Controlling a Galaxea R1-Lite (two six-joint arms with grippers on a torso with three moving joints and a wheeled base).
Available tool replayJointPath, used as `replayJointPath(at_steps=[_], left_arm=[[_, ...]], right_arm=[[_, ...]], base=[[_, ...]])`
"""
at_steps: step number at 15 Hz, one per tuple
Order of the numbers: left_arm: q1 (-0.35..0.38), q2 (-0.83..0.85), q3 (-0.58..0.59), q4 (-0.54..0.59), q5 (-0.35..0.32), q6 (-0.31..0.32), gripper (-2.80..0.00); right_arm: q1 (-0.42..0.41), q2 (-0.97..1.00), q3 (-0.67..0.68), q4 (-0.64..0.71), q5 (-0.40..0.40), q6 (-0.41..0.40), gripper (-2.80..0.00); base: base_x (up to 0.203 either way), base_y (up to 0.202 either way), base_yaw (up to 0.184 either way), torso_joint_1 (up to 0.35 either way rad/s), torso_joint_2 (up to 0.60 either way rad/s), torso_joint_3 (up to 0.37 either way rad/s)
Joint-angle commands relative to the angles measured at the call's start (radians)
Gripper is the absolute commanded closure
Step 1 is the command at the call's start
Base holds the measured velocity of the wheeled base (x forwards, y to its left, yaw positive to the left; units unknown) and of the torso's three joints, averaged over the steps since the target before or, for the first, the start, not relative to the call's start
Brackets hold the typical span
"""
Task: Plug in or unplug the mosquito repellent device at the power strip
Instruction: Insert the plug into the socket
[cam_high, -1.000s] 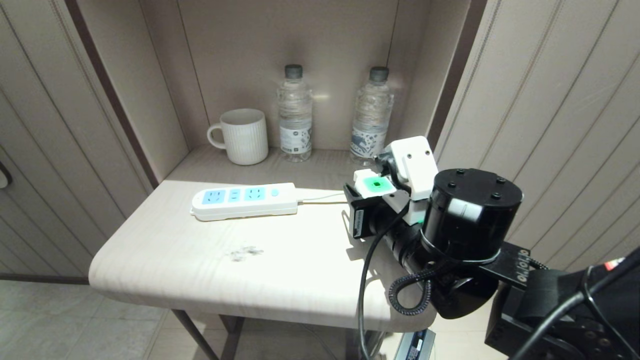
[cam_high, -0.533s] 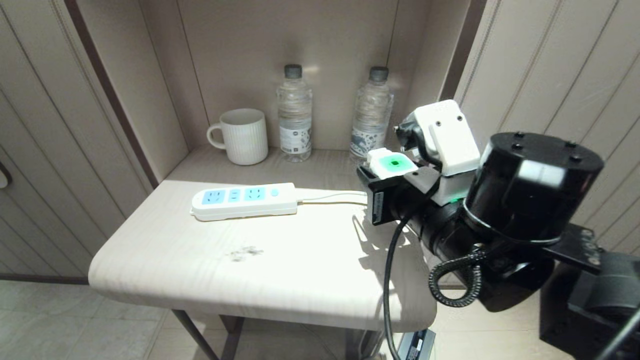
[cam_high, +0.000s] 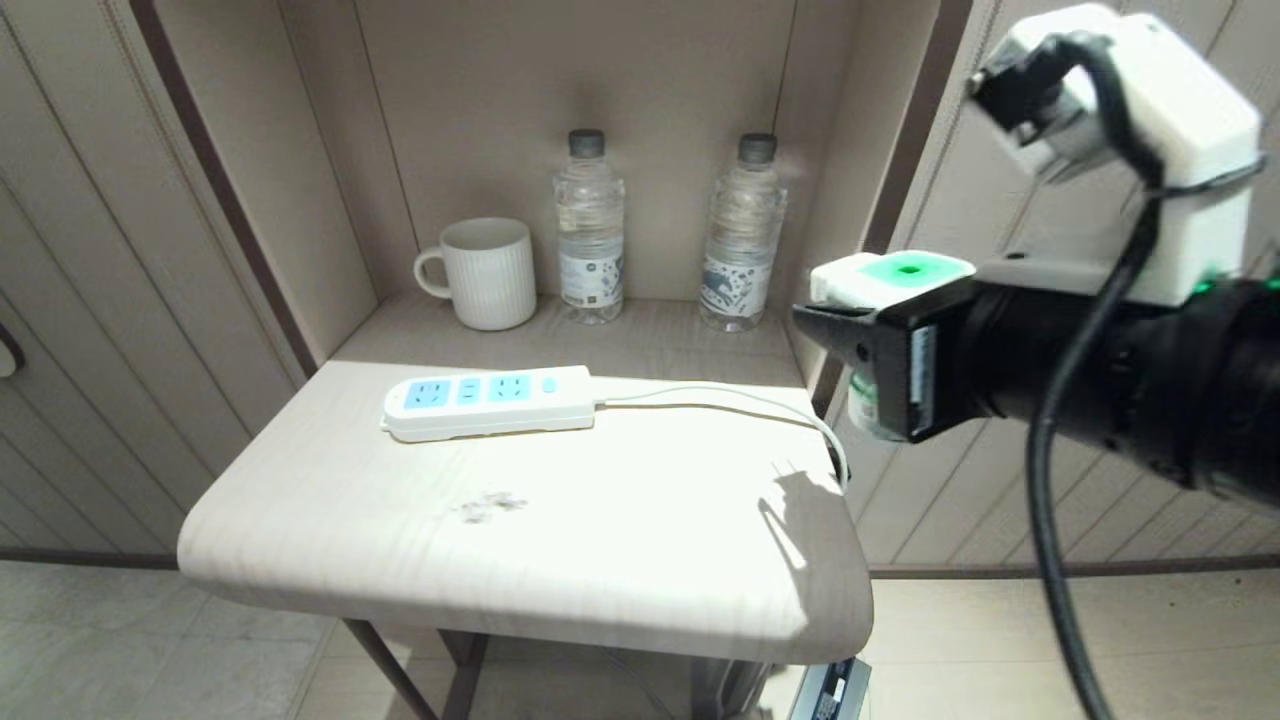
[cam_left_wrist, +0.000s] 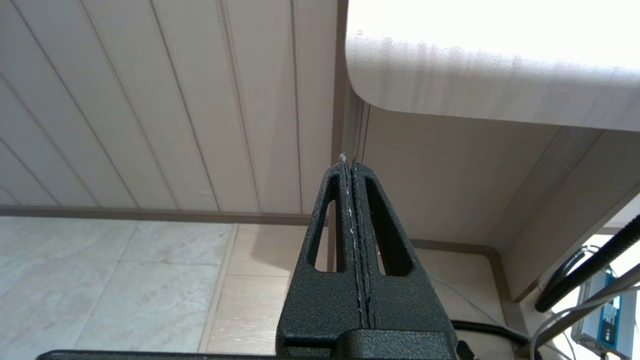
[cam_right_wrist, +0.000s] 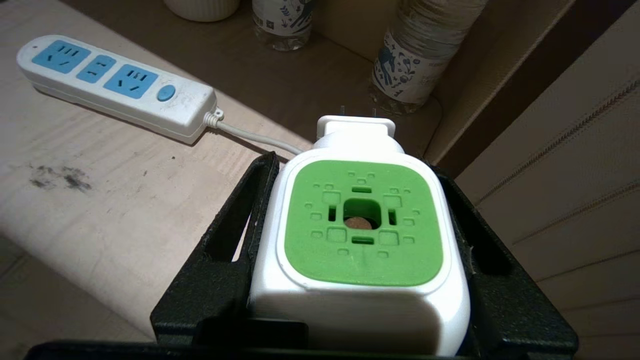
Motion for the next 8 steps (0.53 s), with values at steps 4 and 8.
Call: replayJointPath(at_steps=[4, 8], left_arm=[[0.0, 0.001, 0.0, 0.0, 0.0, 0.0, 0.0], [0.0, 0.001, 0.0, 0.0, 0.0, 0.0, 0.0]], right_arm=[[0.023, -0.01, -0.359, 0.646, 0.062, 0.121, 0.0], [0.01, 0.119, -0.703, 1.155, 0.214, 0.299, 0.0]], base=[[0.0, 0.0, 0.0, 0.0, 0.0, 0.0], [0.0, 0.0, 0.0, 0.0, 0.0, 0.0]])
